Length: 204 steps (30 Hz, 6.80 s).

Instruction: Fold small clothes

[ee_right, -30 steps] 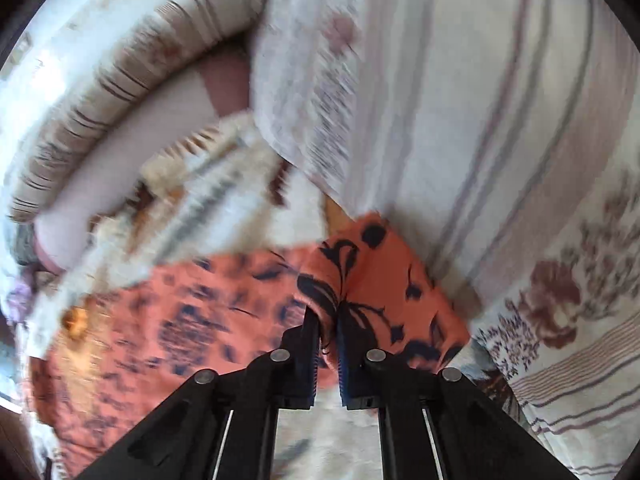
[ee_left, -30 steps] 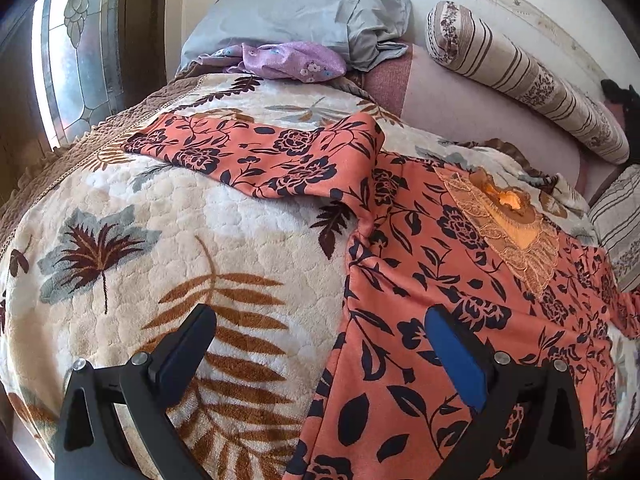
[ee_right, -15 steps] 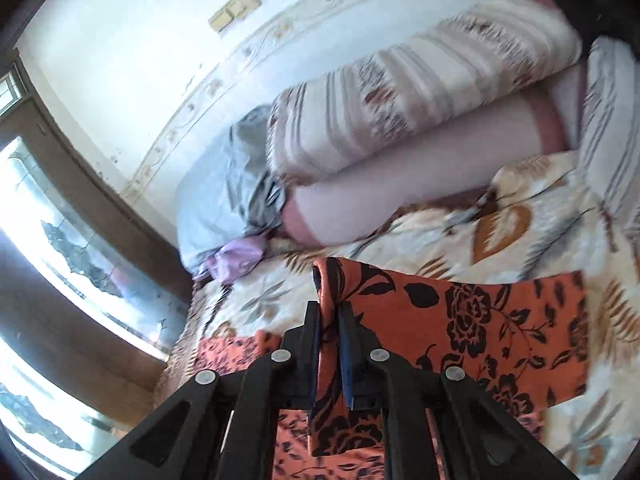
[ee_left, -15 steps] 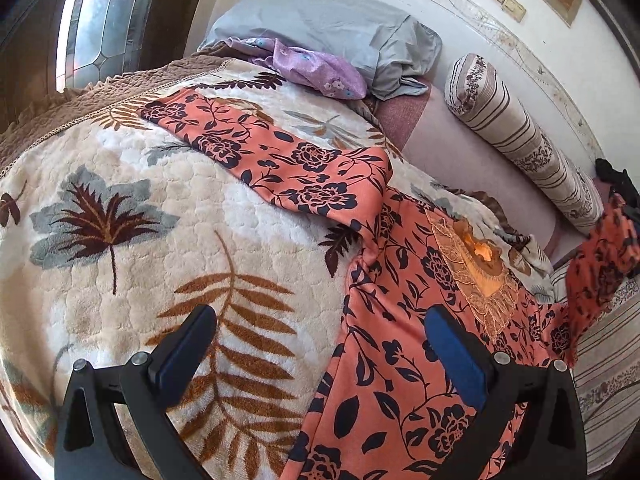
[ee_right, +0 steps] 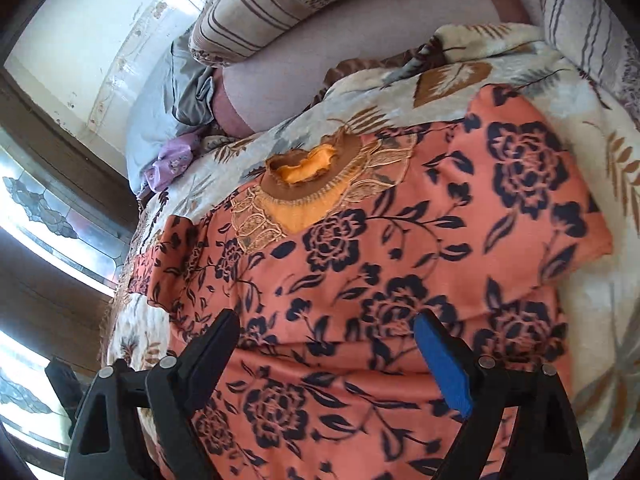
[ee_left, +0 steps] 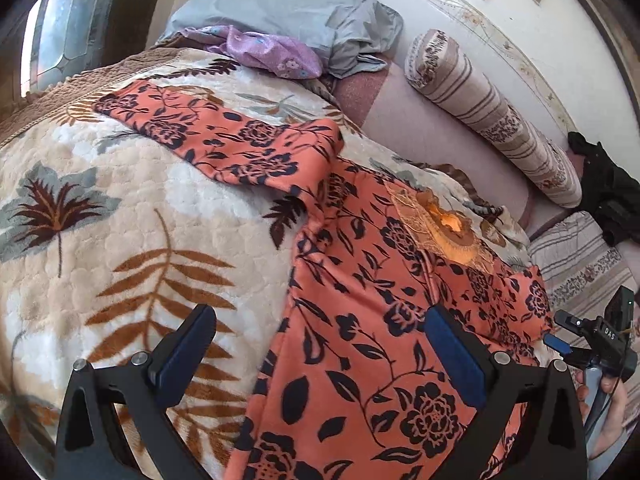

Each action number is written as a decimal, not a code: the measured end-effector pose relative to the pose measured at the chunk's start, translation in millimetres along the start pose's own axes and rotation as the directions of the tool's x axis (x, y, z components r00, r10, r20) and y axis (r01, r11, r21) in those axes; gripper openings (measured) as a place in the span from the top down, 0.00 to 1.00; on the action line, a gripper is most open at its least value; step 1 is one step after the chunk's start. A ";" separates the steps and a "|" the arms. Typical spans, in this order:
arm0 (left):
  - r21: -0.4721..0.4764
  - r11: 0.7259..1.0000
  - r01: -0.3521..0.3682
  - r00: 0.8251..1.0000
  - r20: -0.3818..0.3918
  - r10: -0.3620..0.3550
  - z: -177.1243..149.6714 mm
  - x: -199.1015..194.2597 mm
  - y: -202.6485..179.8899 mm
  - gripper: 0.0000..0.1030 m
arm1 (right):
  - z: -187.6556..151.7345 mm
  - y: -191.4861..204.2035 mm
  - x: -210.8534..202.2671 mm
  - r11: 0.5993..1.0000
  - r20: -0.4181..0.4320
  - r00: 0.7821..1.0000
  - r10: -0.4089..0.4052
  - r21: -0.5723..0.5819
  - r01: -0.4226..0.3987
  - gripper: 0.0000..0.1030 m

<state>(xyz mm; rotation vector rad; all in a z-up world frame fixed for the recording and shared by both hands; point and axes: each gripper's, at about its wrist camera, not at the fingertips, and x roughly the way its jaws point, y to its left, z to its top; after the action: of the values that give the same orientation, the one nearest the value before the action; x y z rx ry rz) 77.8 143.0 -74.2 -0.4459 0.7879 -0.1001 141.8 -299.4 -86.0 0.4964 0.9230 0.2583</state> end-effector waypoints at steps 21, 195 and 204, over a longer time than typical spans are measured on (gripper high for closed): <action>-0.198 0.963 0.182 0.899 -0.364 -0.245 -19.9 153.3 -121.6 0.09 | -26.0 -60.4 -33.3 0.955 0.176 0.960 0.218 0.166 -0.247 0.12; 0.281 0.958 0.057 0.998 -0.007 -0.058 35.5 45.5 -129.2 0.23 | -37.4 -41.3 4.3 0.970 0.195 0.971 0.140 0.169 -0.174 0.01; -0.206 0.970 -0.131 0.974 0.155 0.165 42.1 28.1 36.1 0.23 | 21.3 15.1 48.2 0.994 0.051 0.996 0.070 0.086 -0.074 0.09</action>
<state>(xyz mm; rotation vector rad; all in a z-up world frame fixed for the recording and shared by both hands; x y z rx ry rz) 124.5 183.3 -82.1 -0.5709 0.6613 0.1549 187.1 -272.6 -101.1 0.6156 0.8729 0.2709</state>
